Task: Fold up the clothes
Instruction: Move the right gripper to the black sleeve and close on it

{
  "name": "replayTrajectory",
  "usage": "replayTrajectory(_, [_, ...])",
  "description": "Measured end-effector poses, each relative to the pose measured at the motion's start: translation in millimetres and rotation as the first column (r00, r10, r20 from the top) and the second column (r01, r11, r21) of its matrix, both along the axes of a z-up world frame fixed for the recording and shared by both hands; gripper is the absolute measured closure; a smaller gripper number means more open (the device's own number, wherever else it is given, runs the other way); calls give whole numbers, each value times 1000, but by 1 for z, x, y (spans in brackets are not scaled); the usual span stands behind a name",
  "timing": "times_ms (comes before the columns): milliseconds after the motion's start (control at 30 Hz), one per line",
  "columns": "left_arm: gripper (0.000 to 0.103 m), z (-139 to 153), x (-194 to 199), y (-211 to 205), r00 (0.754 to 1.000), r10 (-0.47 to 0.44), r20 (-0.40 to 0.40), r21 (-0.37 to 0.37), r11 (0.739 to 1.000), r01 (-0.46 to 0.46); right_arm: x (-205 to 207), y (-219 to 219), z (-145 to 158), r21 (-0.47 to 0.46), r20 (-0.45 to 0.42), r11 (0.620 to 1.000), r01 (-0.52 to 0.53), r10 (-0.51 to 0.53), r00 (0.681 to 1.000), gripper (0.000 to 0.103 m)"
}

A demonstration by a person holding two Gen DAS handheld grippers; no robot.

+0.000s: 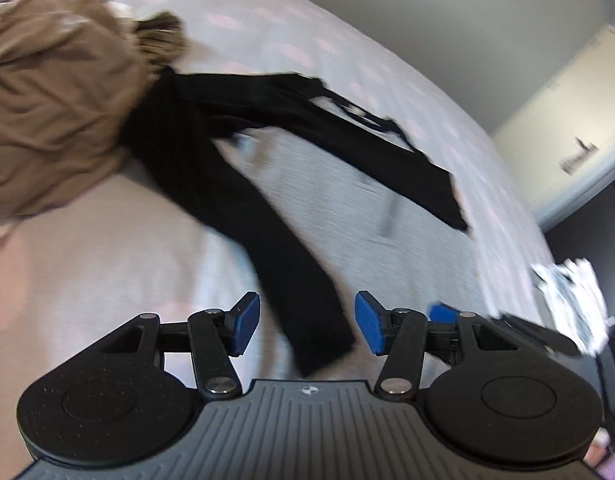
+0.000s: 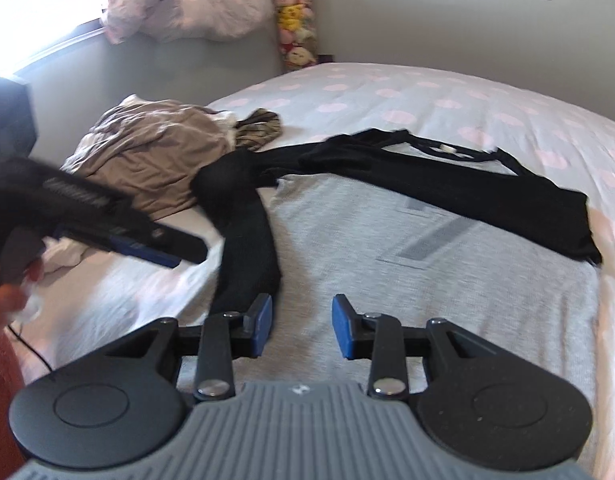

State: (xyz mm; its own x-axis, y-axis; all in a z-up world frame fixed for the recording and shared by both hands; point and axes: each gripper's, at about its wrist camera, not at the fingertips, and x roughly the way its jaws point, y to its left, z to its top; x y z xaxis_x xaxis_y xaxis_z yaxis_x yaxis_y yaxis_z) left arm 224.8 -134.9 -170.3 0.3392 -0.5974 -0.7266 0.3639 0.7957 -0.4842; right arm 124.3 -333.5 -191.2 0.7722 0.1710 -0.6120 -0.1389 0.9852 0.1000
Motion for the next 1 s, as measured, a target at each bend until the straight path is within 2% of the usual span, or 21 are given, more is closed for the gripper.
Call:
replayTrajectory(100, [54, -5, 10, 9, 997, 71, -10, 10, 997, -71, 3, 19, -1, -25, 25, 995, -97, 97, 995, 65])
replayTrajectory(200, [54, -9, 17, 15, 994, 110, -10, 22, 994, -110, 10, 36, -8, -58, 11, 984, -169, 170, 985, 66])
replayTrajectory(333, [54, -12, 21, 15, 993, 114, -3, 38, 993, -114, 22, 48, -22, -81, -37, 971, -227, 225, 974, 66])
replayTrajectory(500, [54, -16, 23, 11, 996, 90, -2, 62, 994, -90, 33, 53, -42, -101, -97, 966, -237, 228, 969, 67])
replayTrajectory(567, [54, -18, 24, 11, 996, 88, -6, 65, 994, -87, 34, 51, -45, -107, -98, 966, -234, 224, 970, 72])
replayTrajectory(633, [54, -19, 25, 12, 996, 94, -9, 65, 993, -93, 35, 48, -46, -114, -98, 969, -218, 207, 973, 91])
replayTrajectory(700, [54, -19, 27, 13, 995, 102, -9, 65, 993, -101, 37, 41, -42, -82, -99, 978, -193, 185, 978, 96])
replayTrajectory(800, [54, -17, 27, 16, 993, 118, -2, 61, 991, -118, 35, 31, -25, -48, -65, 987, -153, 150, 987, 96])
replayTrajectory(1000, [54, -16, 28, 21, 989, 145, -5, 49, 988, -145, 48, 14, 42, -53, 56, 992, -117, 120, 991, 96])
